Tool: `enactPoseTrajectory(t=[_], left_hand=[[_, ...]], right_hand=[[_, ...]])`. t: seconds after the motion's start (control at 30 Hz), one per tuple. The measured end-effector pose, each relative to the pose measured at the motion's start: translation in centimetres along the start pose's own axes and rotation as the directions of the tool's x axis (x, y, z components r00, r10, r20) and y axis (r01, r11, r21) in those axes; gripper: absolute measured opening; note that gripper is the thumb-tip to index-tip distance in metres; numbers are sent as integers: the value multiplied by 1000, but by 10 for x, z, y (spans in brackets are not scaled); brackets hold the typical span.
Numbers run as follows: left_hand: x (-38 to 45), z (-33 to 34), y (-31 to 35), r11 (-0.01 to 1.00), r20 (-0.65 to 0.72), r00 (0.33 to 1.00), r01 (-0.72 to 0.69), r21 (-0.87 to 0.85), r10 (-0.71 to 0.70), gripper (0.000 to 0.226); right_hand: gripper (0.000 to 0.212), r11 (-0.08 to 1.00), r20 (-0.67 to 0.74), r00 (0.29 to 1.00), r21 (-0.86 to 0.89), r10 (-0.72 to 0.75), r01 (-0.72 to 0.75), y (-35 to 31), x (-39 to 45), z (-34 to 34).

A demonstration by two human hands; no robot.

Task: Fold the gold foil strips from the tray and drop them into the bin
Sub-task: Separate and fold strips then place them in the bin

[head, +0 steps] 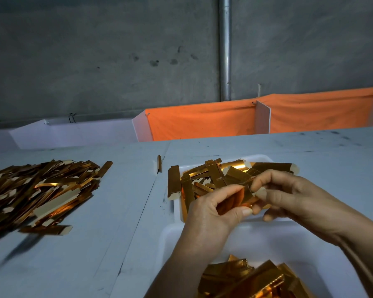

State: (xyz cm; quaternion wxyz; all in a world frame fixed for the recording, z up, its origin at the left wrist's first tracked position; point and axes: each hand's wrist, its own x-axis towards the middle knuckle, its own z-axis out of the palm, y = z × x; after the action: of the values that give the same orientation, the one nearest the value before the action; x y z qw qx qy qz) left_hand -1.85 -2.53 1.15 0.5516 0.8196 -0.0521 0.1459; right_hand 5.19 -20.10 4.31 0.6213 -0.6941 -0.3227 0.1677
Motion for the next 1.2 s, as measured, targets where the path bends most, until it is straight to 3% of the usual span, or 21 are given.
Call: enactPoseTrajectory(t=[0.1, 0.23, 0.47, 0.57, 0.63, 0.7, 1.13, 1.2], left_hand=[[0, -2, 0, 1000, 19, 1000, -20, -6, 20, 38], [0, -2, 0, 999, 53, 998, -30, 25, 28, 40], [0, 4, -4, 972, 85, 995, -71, 222, 54, 49], [0, 2, -5, 973, 61, 996, -82, 217, 70, 48], [0, 0, -5, 976, 44, 996, -84, 201, 77, 47], [0, -1, -5, 977, 34, 995, -94, 194, 89, 47], [-1, 0, -5, 974, 81, 994, -86, 210, 70, 47], [-2, 0, -4, 977, 84, 995, -69, 202, 53, 48]], right_hand=[[21, 999, 18, 1000, 51, 18, -19, -1, 0, -1], [8, 999, 36, 998, 17, 41, -42, -3, -1, 0], [11, 969, -46, 994, -223, 97, -105, 2, 1, 4], [6, 987, -29, 987, 31, 158, -157, 0, 1, 4], [17, 950, -14, 980, 249, 198, -189, 0, 1, 3], [27, 910, -3, 975, 360, 221, -205, 2, 3, 4], [26, 908, 54, 953, 290, 299, -302, 2, 3, 2], [18, 912, 46, 951, 272, 306, -307, 1, 2, 2]])
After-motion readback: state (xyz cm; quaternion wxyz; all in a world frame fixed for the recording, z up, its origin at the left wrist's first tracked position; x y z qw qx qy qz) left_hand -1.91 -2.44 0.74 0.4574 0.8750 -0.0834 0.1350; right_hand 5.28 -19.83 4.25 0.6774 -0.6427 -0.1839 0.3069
